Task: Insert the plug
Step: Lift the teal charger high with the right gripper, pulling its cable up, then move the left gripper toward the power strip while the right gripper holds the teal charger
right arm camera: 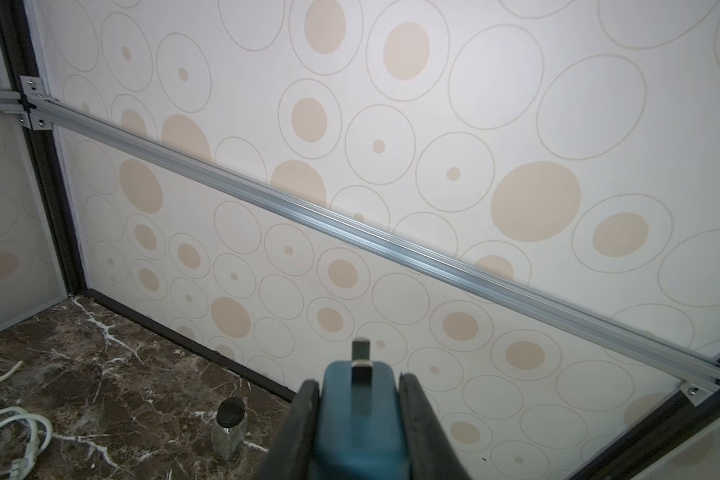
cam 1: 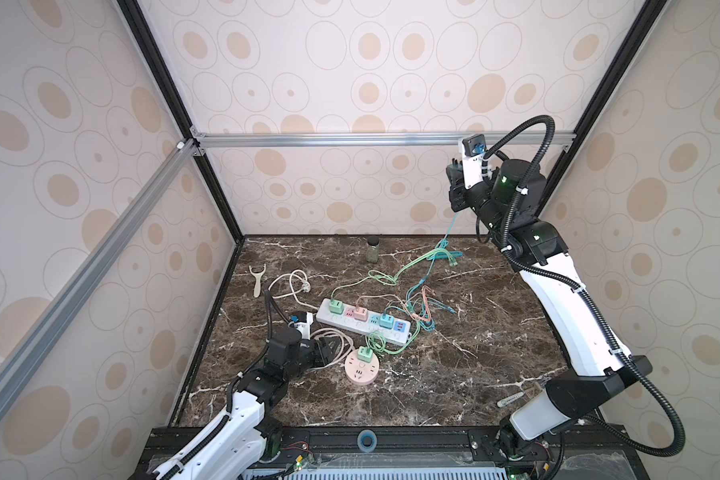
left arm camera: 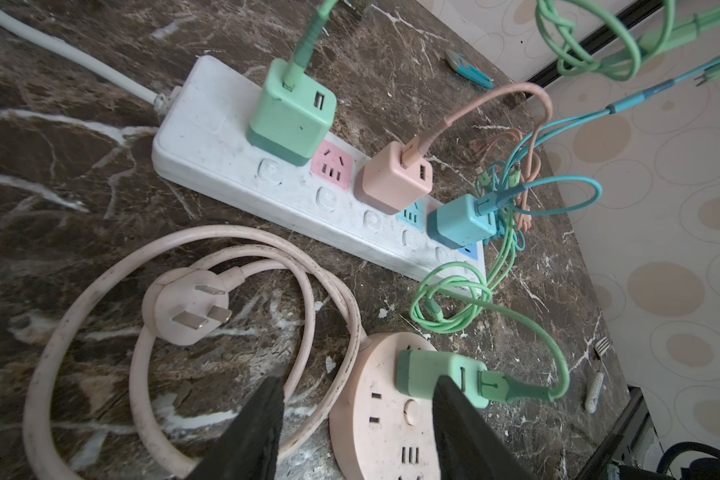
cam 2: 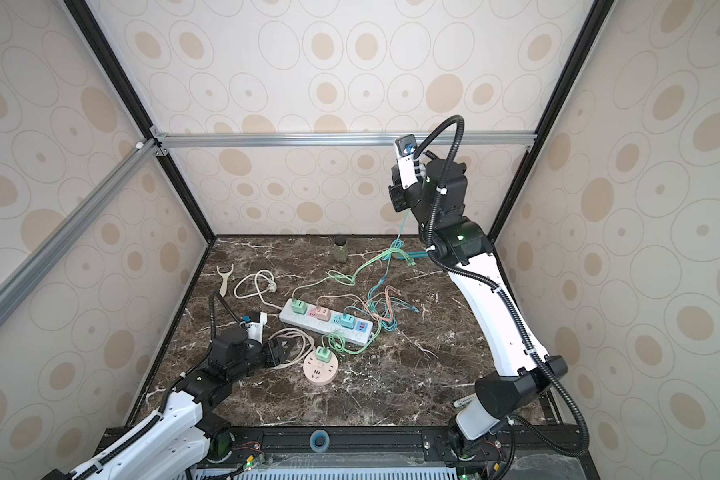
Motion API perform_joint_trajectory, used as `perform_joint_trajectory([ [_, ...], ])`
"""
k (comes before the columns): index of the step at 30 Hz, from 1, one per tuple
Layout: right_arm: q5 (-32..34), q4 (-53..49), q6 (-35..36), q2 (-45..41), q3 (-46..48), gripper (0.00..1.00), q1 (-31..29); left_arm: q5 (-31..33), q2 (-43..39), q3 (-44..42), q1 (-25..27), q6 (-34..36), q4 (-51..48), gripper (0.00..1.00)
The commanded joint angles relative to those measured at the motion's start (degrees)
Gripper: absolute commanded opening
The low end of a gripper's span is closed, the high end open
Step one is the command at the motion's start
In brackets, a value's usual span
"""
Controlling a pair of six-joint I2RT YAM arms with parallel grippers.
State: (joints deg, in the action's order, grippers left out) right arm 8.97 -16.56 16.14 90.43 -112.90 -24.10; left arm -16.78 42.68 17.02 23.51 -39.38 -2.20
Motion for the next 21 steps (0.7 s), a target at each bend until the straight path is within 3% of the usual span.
perform_joint_trajectory([
  [1,0.1,3.8,0.9,-1.7,2.0,0.13,0.0,-3.8,-2.9,3.3,-0.3,2.5,2.6,0.59],
  [6,-2.0,5.3,-3.3,-4.0,7.6,0.13,0.0,-4.2,-2.5,12.6,-0.2,8.4,4.6,0.62],
  [9,-3.1,5.6,-5.1,-4.8,9.6,0.13,0.0,-6.4,4.5,20.1,-0.2,13.8,3.8,0.62],
  [16,-4.1,4.8,-6.5,-5.6,9.7,0.13,0.0,-19.4,23.4,33.6,0.9,20.5,12.0,0.66],
  [21,-4.7,4.8,-7.1,-5.9,10.2,0.13,0.0,-23.1,34.9,43.8,3.8,25.6,11.2,0.66],
])
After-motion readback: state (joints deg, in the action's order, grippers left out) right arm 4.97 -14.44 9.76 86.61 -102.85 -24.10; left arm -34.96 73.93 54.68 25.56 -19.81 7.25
